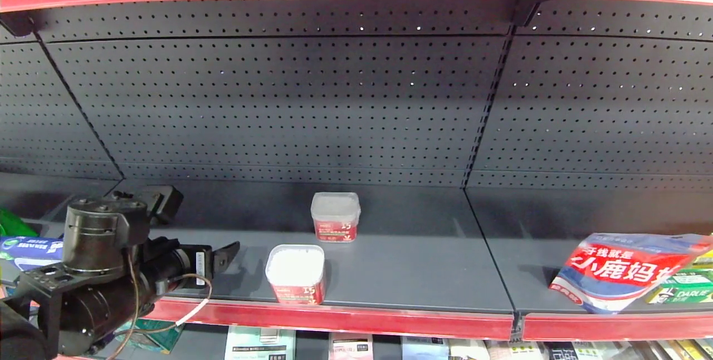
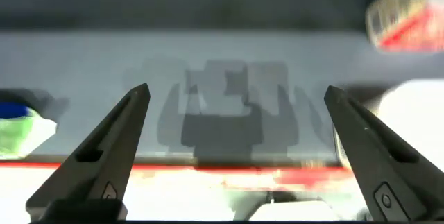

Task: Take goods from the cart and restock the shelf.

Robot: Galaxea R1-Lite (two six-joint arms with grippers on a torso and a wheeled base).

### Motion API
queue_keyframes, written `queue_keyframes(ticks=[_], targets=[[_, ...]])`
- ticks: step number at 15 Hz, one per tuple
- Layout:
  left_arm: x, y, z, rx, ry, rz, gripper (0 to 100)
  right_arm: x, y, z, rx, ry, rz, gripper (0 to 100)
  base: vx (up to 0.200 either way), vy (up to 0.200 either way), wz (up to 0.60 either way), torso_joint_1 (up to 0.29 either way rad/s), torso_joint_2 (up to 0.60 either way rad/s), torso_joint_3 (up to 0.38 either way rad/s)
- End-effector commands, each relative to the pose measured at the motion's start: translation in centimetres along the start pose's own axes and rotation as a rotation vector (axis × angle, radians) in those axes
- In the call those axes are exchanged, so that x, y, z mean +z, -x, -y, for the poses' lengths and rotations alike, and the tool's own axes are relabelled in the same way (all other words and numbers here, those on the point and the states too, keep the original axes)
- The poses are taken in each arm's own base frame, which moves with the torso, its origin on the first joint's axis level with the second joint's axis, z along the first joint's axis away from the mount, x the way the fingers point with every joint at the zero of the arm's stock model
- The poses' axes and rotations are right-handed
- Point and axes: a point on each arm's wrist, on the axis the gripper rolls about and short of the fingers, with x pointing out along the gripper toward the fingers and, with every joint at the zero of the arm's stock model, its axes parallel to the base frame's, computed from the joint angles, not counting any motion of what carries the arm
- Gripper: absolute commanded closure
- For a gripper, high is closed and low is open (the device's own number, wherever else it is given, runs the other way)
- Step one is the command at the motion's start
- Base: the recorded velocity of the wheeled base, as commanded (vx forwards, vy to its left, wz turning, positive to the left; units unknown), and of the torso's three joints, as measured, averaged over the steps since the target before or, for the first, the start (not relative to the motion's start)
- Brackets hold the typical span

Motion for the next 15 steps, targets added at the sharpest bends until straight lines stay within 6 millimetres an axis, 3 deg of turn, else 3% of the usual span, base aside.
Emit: queue_keyframes(ticks=[1,7,11,15], targets=[[-0.8,-0.2,0.4,-0.014,-0.021,-0.039,0,0.0,0.0,0.0,0.000,0.000,-0.001,0,0.000,0.000,0.00,0.000,0.00,0.000],[-2.5,-2.4,0.4,0.011,-0.082,-0.147,0,0.0,0.0,0.0,0.000,0.000,-0.001,0,0.000,0.000,0.00,0.000,0.00,0.000],[-2.3,-5.1,1.2,-0.003,-0.066,-0.082,0,0.0,0.0,0.0,0.000,0.000,-0.001,0,0.000,0.000,0.00,0.000,0.00,0.000],[-2.3,-5.6,1.6,-0.025,-0.070,-0.070,0,0.0,0.0,0.0,0.000,0.000,-0.001,0,0.000,0.000,0.00,0.000,0.00,0.000]])
